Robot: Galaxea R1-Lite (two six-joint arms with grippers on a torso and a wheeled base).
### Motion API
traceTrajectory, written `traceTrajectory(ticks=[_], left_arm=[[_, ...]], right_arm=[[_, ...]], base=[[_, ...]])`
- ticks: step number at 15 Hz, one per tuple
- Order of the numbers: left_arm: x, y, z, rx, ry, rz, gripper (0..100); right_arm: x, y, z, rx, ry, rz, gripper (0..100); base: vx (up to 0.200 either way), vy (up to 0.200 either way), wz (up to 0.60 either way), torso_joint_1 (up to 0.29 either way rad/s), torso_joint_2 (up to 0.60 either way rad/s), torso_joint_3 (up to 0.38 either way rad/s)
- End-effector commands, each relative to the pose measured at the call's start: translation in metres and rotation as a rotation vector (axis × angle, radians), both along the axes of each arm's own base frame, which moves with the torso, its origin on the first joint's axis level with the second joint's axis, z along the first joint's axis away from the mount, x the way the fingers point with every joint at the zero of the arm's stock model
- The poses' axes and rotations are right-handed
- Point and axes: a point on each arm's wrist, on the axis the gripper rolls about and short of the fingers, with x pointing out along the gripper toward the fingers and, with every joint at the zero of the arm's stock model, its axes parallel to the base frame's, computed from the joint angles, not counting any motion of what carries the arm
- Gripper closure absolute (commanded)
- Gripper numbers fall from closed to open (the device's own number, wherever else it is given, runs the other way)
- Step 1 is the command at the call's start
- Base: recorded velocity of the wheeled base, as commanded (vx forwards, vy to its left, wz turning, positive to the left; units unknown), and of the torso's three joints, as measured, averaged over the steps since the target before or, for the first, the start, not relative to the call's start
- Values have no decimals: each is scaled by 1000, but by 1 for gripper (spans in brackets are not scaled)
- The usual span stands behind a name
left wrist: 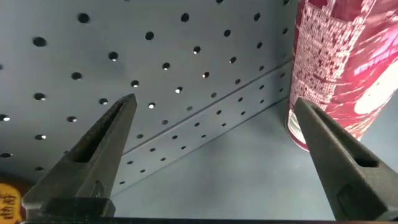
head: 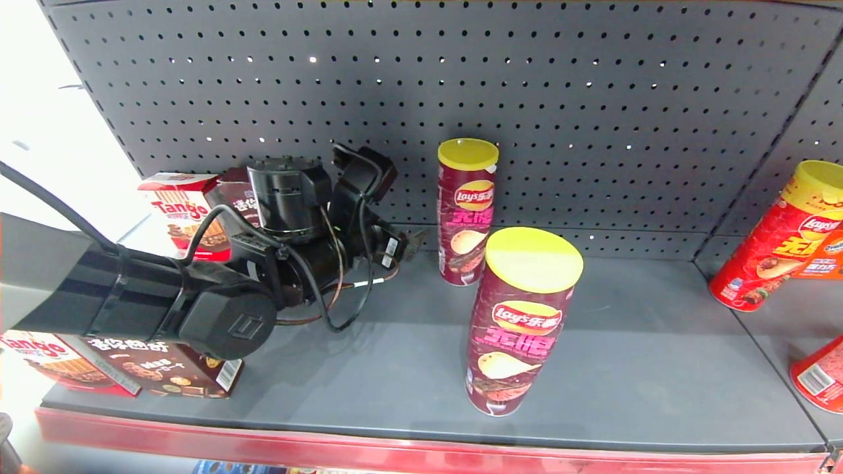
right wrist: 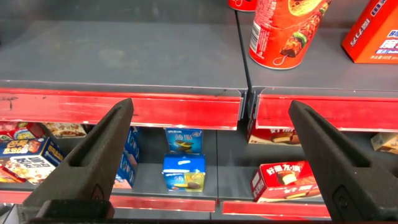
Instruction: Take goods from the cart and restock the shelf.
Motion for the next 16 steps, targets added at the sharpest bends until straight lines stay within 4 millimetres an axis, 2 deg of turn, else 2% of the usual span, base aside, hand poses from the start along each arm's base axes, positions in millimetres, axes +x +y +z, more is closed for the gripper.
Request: traceTrajectory(ticks=[1,7,16], left_arm=[[4,-5,-9,10,19,-4,0],[10,-14,-14,12,23,-18,0],[10,-17,-9,4,8,-27,0]], right_arm=[[0,0,0,-1,1,0,0],[0,0,0,0,1,0,0],[0,0,0,-1,1,0,0]], base=[[0,0,0,0,0,0],[0,0,0,0,0,0],[0,0,0,0,0,0]])
